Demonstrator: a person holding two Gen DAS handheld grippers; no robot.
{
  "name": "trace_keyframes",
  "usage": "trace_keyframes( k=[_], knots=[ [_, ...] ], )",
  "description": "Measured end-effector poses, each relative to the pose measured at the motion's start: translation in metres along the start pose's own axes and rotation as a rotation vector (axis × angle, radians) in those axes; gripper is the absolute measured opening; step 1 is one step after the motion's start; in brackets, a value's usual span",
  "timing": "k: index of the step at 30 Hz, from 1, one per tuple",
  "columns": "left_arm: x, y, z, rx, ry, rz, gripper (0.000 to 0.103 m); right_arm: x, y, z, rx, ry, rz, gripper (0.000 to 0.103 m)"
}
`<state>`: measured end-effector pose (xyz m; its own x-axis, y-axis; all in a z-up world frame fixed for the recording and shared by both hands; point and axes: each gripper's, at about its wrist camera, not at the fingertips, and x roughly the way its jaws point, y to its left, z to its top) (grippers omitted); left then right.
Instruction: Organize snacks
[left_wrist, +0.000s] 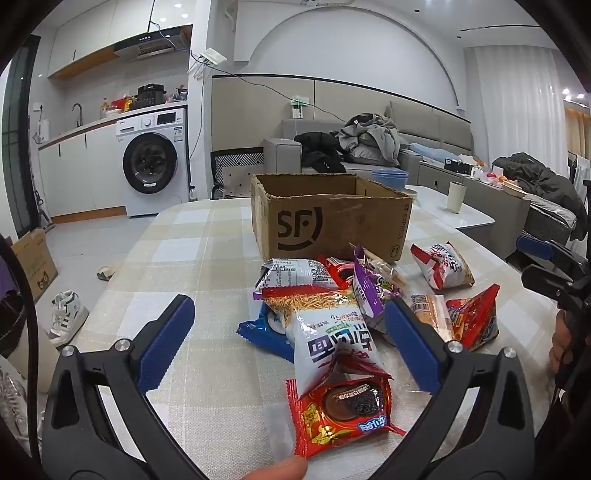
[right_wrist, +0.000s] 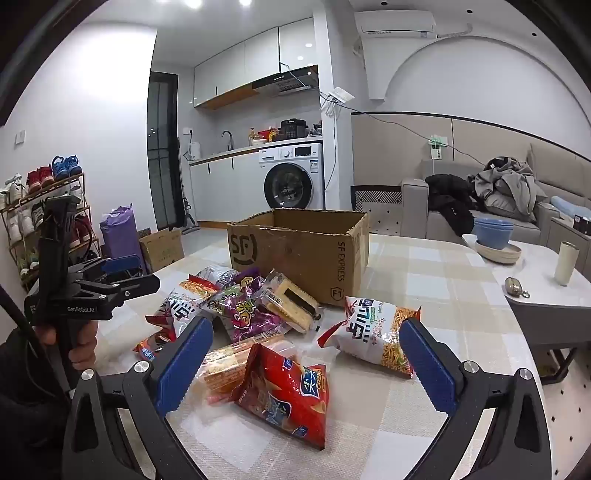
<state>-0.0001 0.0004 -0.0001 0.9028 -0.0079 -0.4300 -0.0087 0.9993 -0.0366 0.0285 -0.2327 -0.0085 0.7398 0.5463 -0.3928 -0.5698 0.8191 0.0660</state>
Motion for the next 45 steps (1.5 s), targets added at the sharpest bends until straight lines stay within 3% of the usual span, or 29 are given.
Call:
trace_keyframes(
  k=[45],
  knots=[
    [0.0038, 0.0003, -0.0004, 0.013, 0.012, 0.007, 0.102, 0.0001, -0.0005, 0.0005, 0.004, -0.011, 0.002, 0.103]
  ],
)
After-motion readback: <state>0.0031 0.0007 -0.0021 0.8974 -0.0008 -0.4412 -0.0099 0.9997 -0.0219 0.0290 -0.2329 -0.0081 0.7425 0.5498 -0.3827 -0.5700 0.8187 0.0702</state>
